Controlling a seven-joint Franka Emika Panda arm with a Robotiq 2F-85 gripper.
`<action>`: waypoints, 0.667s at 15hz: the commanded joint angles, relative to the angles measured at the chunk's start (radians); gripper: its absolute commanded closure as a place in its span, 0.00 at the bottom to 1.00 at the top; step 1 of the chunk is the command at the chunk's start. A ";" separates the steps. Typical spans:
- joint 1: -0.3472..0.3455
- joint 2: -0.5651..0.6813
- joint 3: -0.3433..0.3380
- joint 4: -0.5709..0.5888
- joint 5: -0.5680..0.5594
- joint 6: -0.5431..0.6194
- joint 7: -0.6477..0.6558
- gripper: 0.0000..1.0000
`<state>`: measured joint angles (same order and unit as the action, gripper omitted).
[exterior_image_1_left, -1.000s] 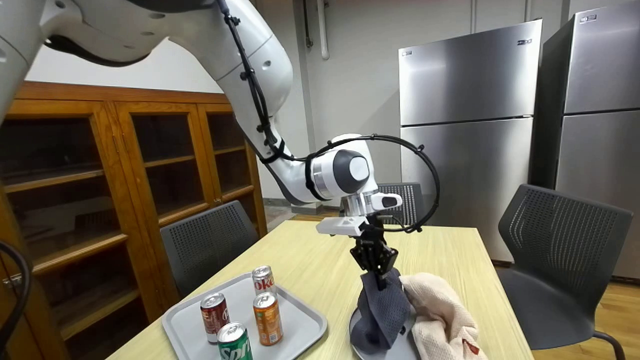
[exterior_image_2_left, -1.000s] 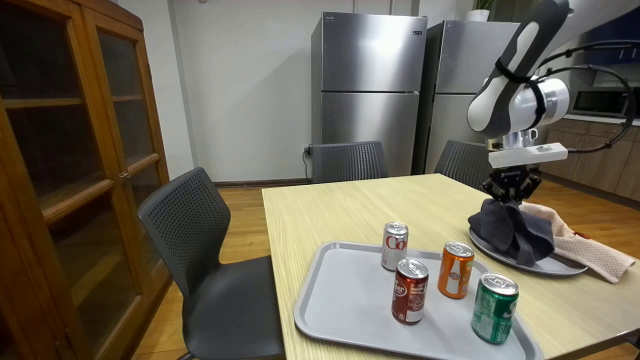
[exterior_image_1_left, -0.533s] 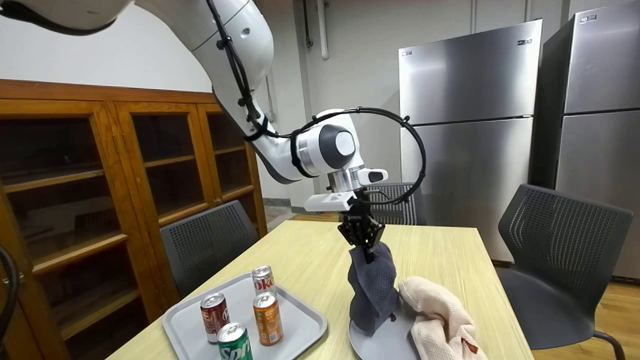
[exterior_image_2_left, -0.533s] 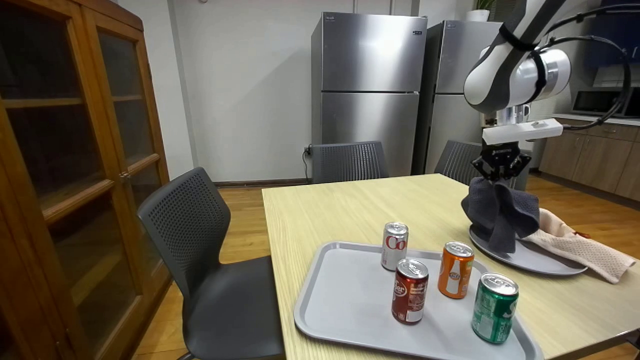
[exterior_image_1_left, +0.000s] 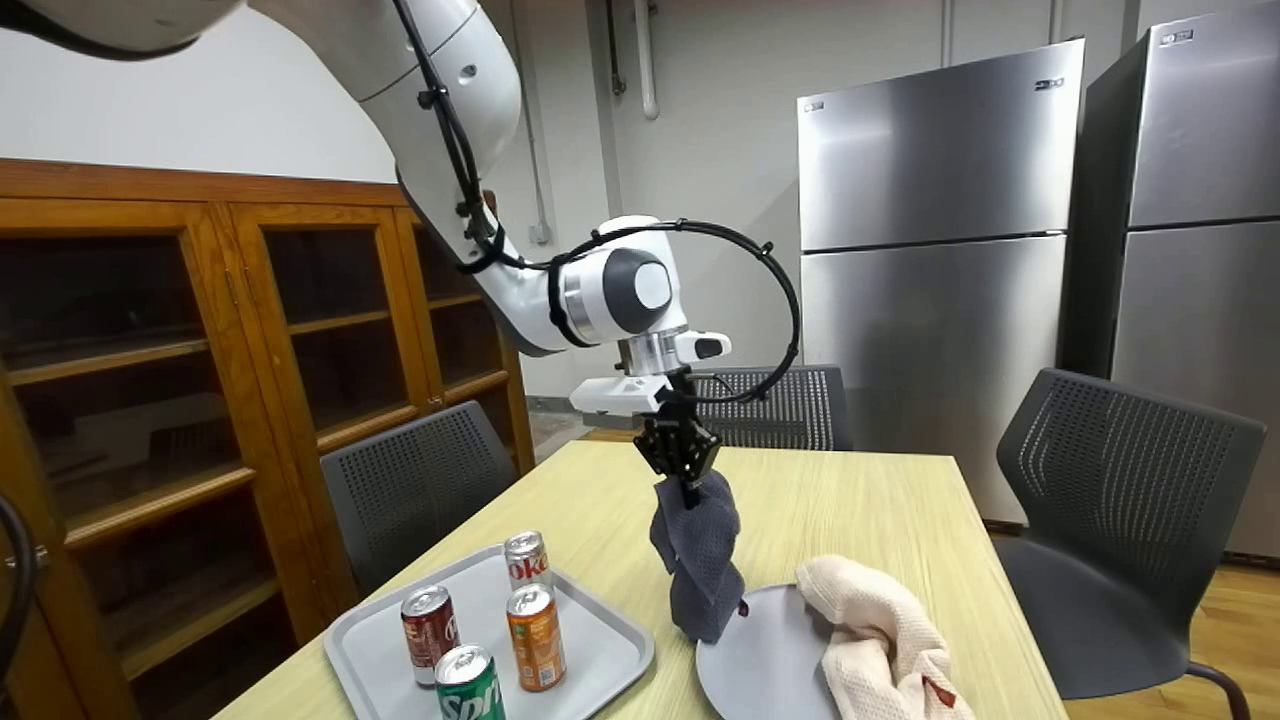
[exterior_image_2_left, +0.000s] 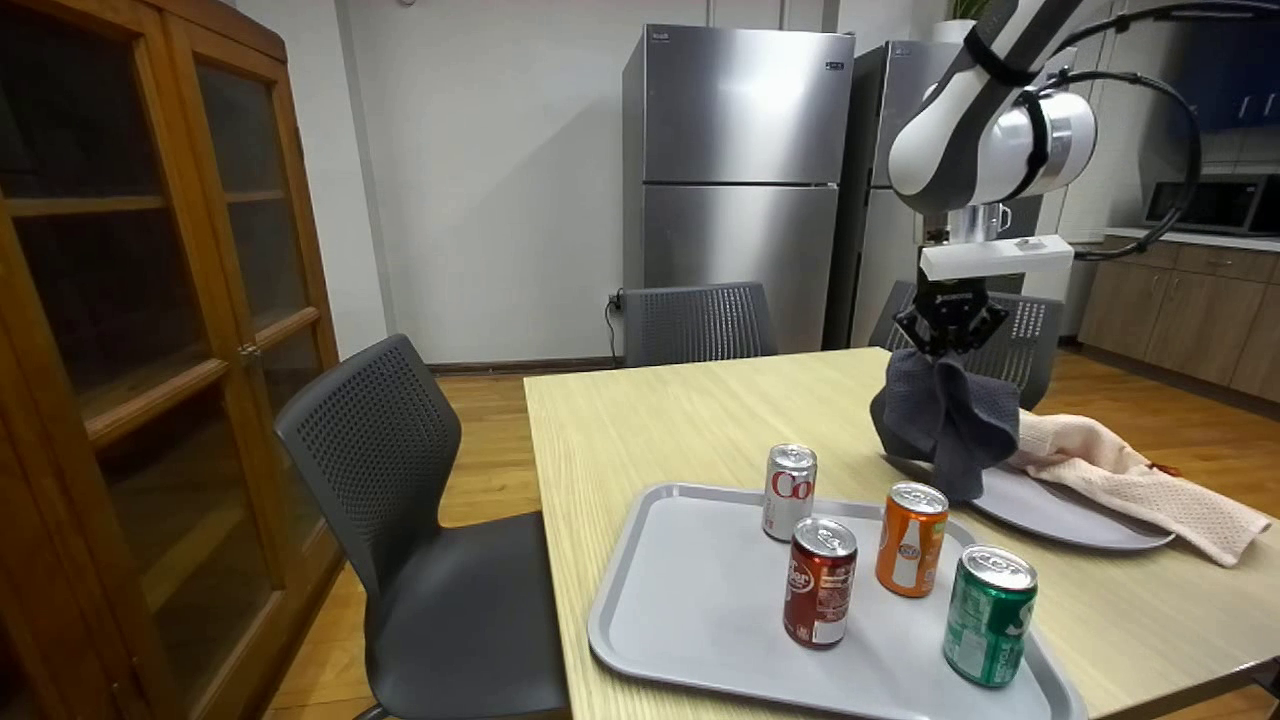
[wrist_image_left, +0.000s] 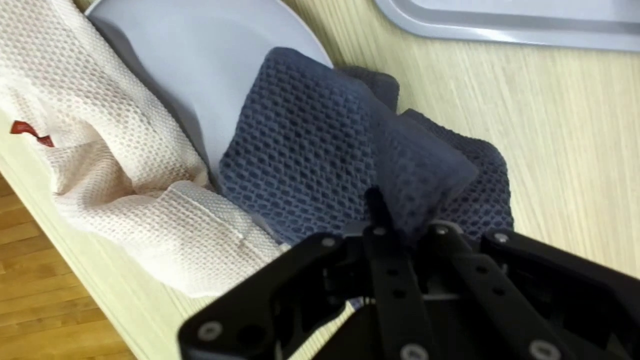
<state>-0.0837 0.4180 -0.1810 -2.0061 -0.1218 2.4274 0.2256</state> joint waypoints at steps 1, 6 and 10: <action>0.001 -0.011 0.041 0.023 0.043 -0.019 -0.044 0.98; 0.013 0.010 0.072 0.053 0.054 -0.019 -0.052 0.98; 0.016 0.037 0.079 0.064 0.056 -0.008 -0.058 0.98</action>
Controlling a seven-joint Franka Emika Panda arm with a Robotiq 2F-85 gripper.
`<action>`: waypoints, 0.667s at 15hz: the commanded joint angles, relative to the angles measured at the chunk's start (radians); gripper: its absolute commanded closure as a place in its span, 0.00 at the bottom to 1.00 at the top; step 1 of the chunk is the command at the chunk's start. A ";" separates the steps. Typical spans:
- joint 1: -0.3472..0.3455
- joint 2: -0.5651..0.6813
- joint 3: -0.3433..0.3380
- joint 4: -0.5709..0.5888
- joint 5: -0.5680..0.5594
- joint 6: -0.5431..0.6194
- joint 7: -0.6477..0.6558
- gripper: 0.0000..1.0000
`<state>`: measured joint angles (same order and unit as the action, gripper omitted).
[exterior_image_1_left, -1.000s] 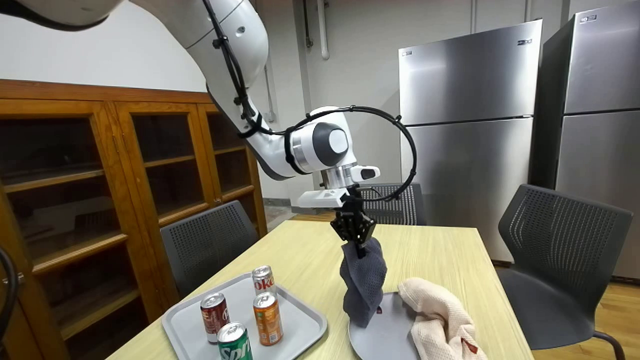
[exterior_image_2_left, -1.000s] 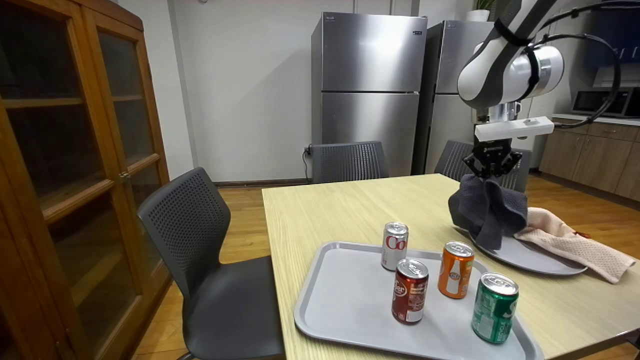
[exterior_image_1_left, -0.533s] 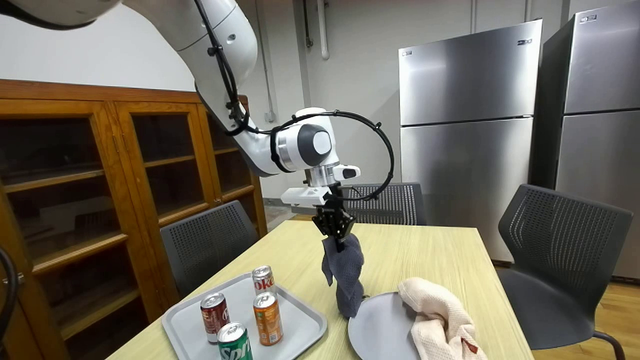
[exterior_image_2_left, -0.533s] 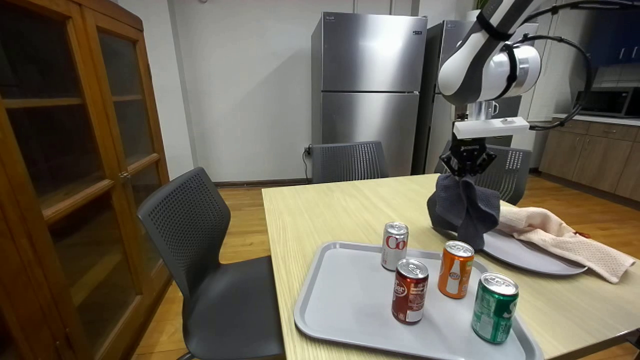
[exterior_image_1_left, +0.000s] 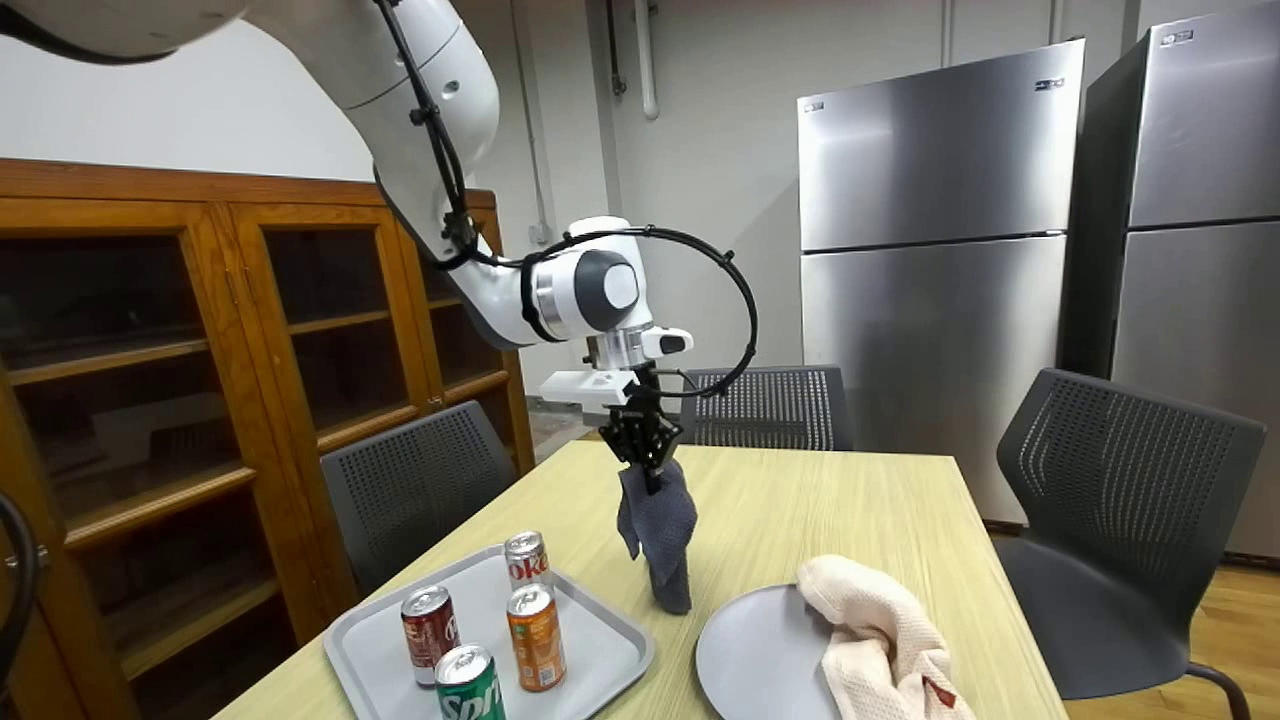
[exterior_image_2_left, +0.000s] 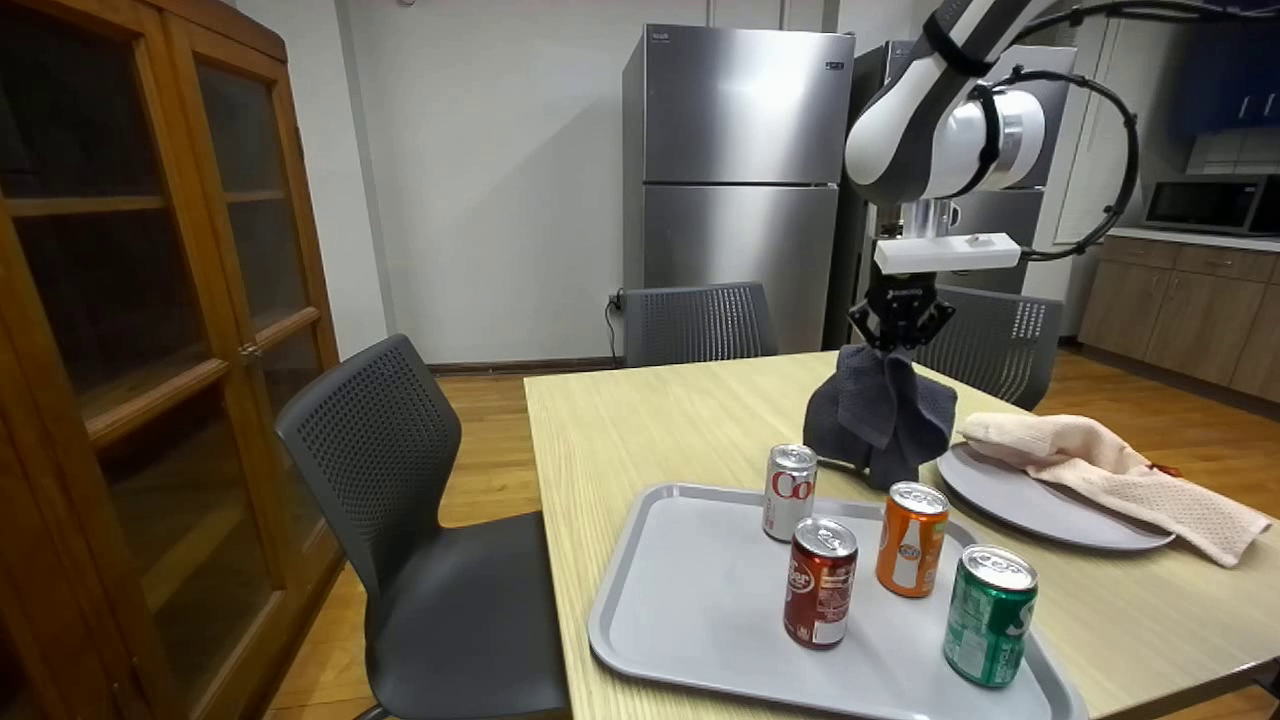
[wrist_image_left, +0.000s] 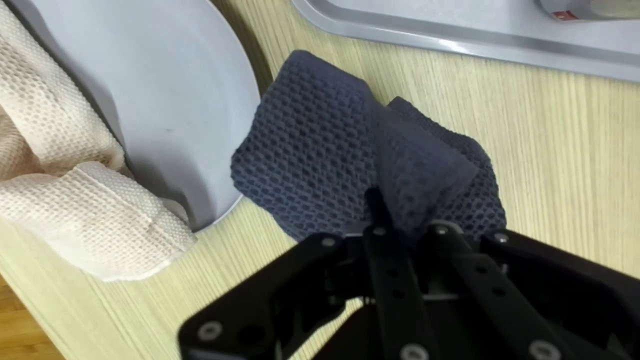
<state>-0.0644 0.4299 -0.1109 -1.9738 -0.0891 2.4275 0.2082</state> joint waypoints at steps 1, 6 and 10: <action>-0.004 0.033 0.009 0.034 0.023 -0.008 -0.045 0.98; 0.003 0.081 0.007 0.053 0.011 0.000 -0.056 0.98; 0.008 0.140 -0.004 0.101 0.003 -0.014 -0.043 0.98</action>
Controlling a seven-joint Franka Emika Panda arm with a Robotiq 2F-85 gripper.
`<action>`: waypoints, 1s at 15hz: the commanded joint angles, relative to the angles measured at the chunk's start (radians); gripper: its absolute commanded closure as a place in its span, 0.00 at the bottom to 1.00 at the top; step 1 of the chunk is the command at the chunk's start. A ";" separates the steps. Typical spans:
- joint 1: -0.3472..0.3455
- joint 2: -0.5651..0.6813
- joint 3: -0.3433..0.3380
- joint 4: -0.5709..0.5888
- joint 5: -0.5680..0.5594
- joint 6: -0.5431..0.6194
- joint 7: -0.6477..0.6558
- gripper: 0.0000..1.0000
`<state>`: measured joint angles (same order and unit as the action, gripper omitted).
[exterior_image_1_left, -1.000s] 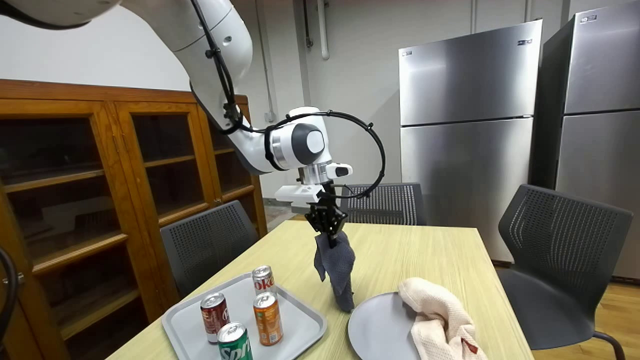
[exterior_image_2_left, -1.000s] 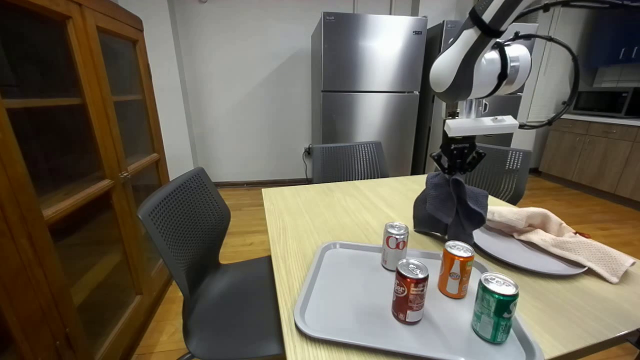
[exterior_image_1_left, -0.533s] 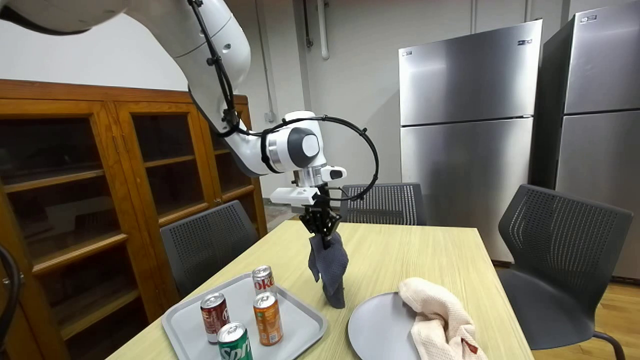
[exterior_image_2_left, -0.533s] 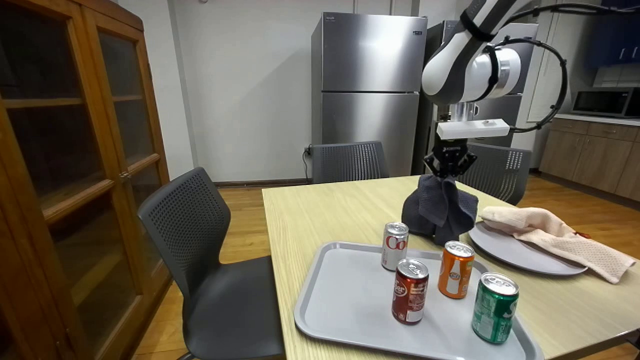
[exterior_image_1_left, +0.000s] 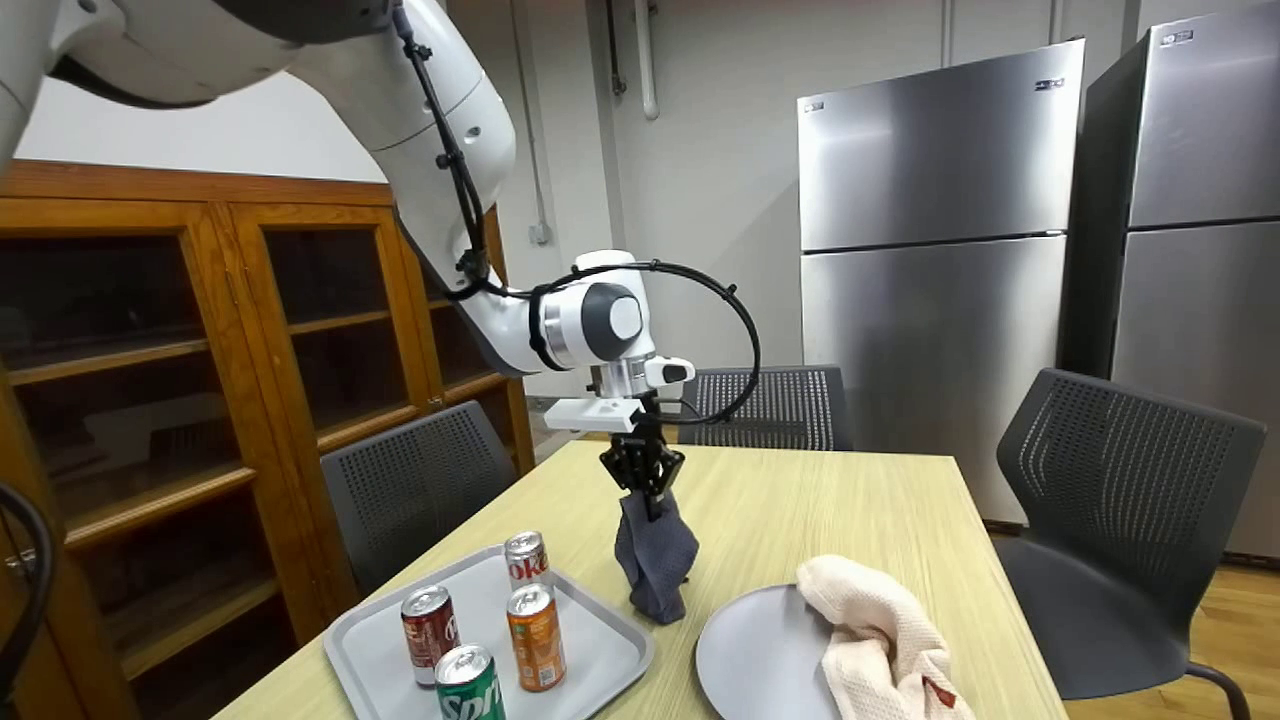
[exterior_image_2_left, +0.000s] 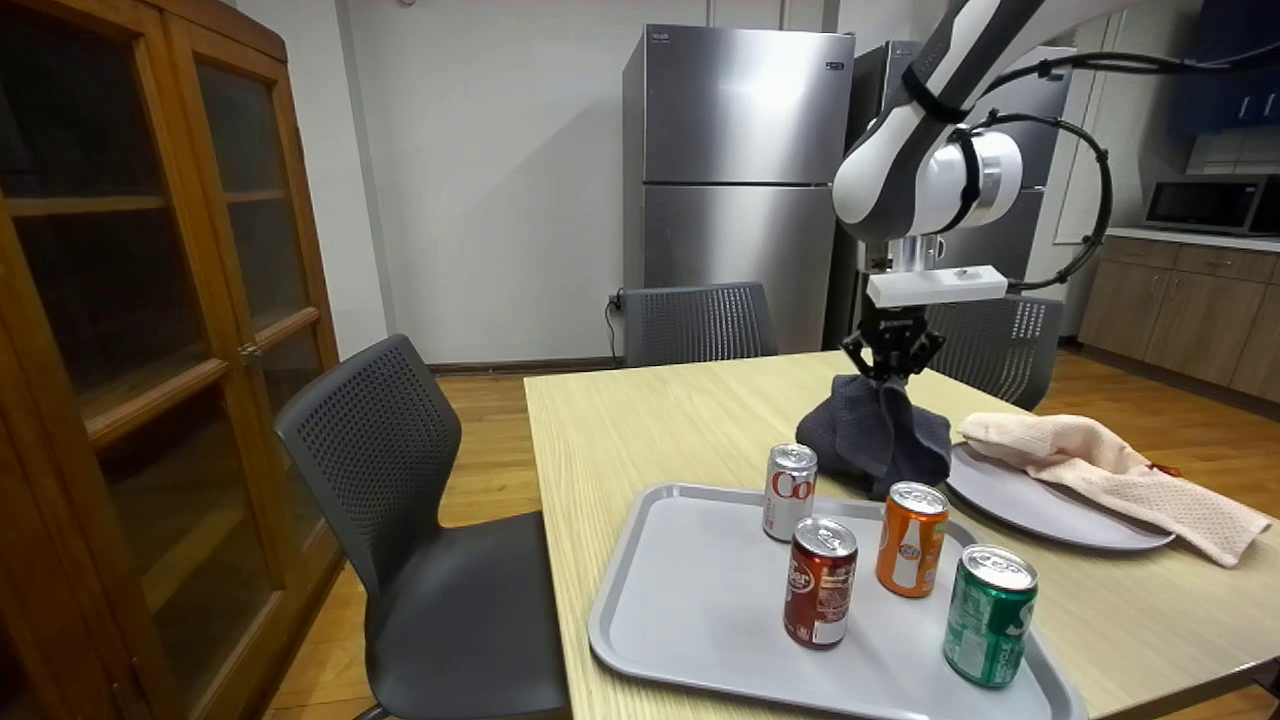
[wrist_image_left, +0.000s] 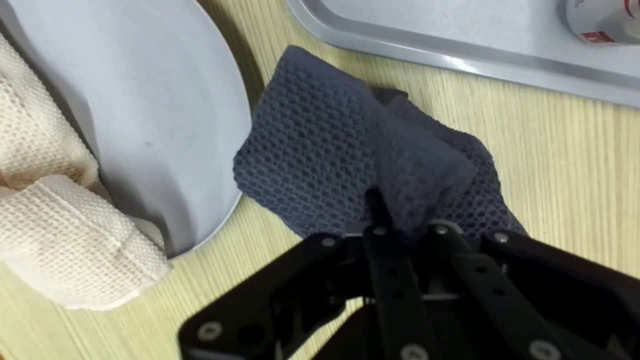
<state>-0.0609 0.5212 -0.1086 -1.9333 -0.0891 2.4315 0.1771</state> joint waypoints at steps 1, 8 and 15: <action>0.005 0.064 -0.008 0.072 0.002 -0.021 -0.009 0.98; 0.005 0.123 -0.020 0.129 0.005 -0.030 -0.005 0.80; -0.002 0.085 -0.025 0.099 0.010 -0.014 -0.011 0.22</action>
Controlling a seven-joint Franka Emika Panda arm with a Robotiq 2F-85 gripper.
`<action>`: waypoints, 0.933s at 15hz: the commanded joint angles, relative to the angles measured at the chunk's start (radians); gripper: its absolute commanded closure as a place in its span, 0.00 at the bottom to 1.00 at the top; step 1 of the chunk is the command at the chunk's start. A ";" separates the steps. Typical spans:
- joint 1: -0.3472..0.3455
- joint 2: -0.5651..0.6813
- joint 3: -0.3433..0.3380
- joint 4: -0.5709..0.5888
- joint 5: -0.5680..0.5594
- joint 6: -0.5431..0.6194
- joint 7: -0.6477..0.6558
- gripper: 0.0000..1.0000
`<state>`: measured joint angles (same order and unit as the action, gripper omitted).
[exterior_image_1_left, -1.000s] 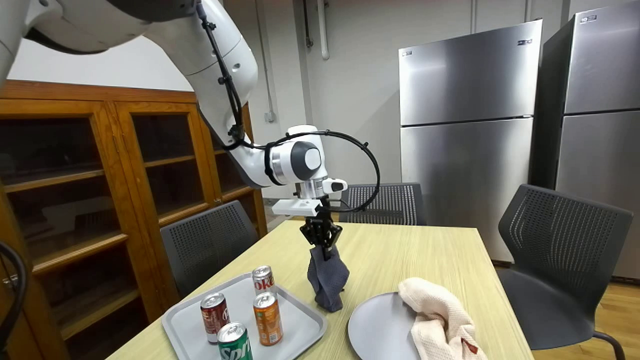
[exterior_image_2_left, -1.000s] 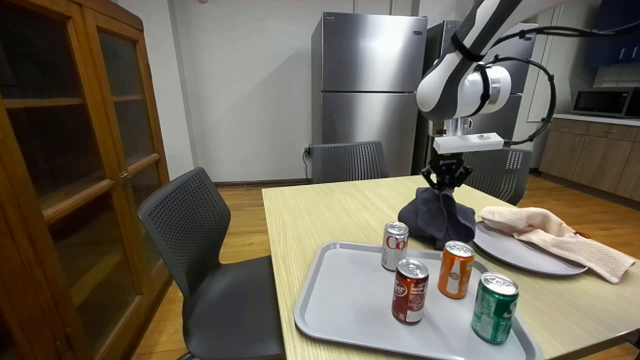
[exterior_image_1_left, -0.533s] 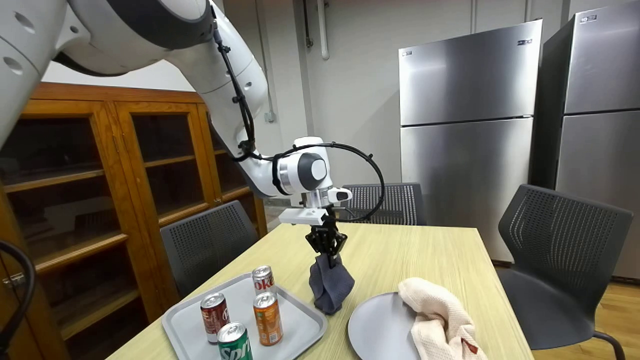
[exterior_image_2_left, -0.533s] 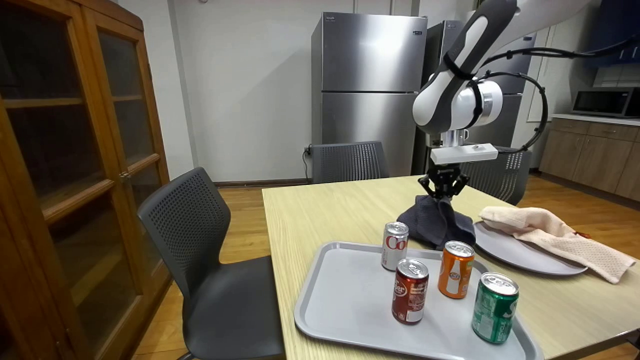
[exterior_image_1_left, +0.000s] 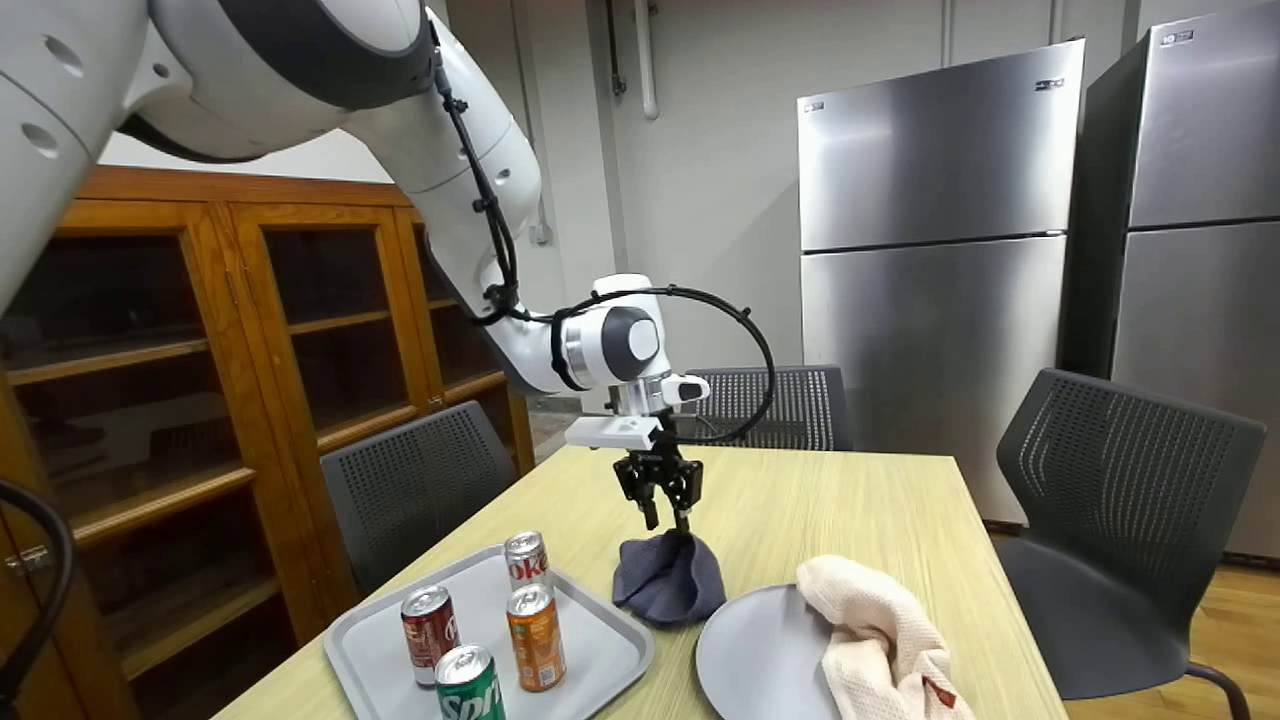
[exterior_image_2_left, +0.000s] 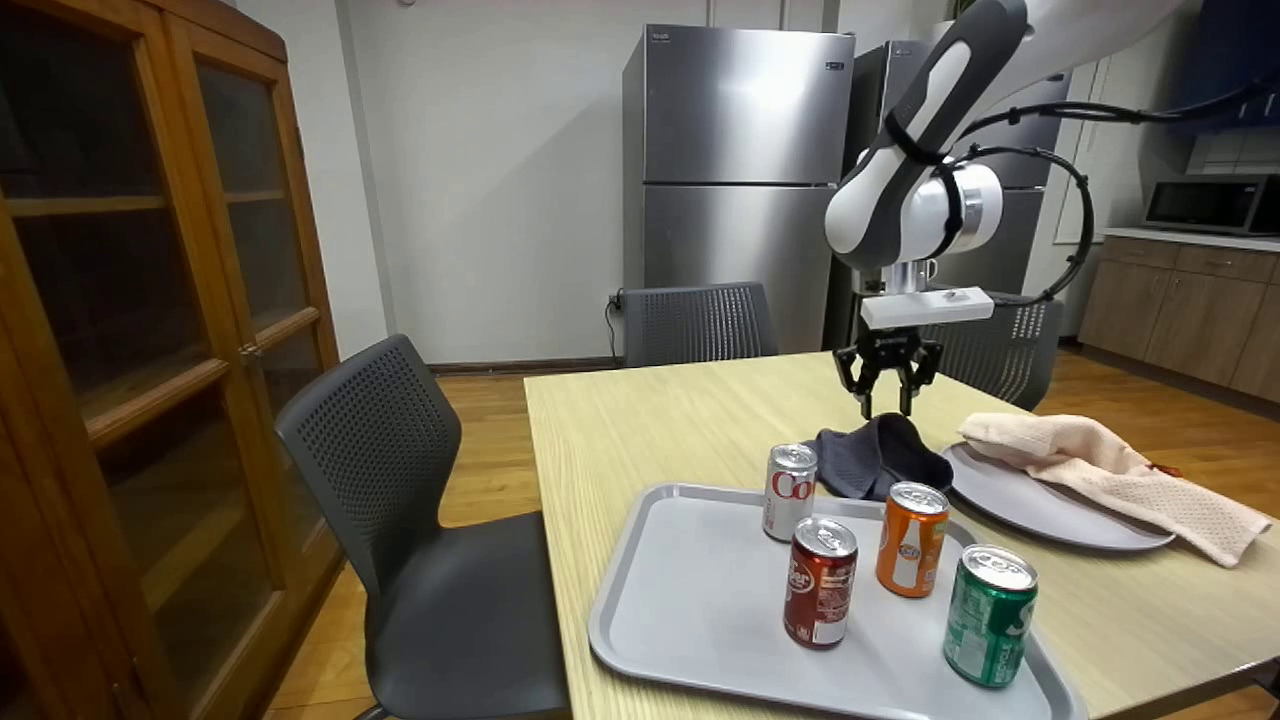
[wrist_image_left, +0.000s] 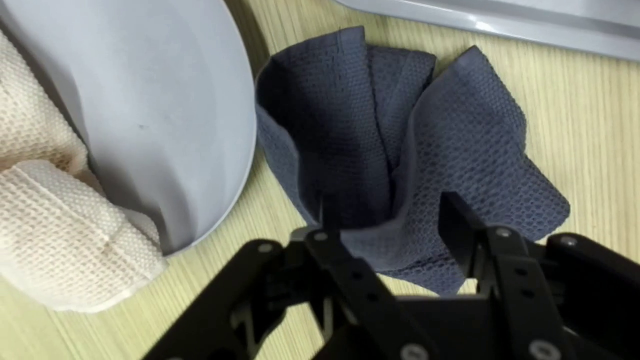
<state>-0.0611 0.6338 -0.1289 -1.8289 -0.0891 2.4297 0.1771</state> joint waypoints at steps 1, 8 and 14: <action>0.000 -0.039 -0.010 -0.012 0.007 -0.017 -0.005 0.13; -0.007 -0.143 -0.071 -0.090 -0.041 -0.009 -0.016 0.00; -0.034 -0.204 -0.123 -0.144 -0.062 -0.003 0.001 0.00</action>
<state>-0.0764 0.4889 -0.2414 -1.9180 -0.1269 2.4267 0.1758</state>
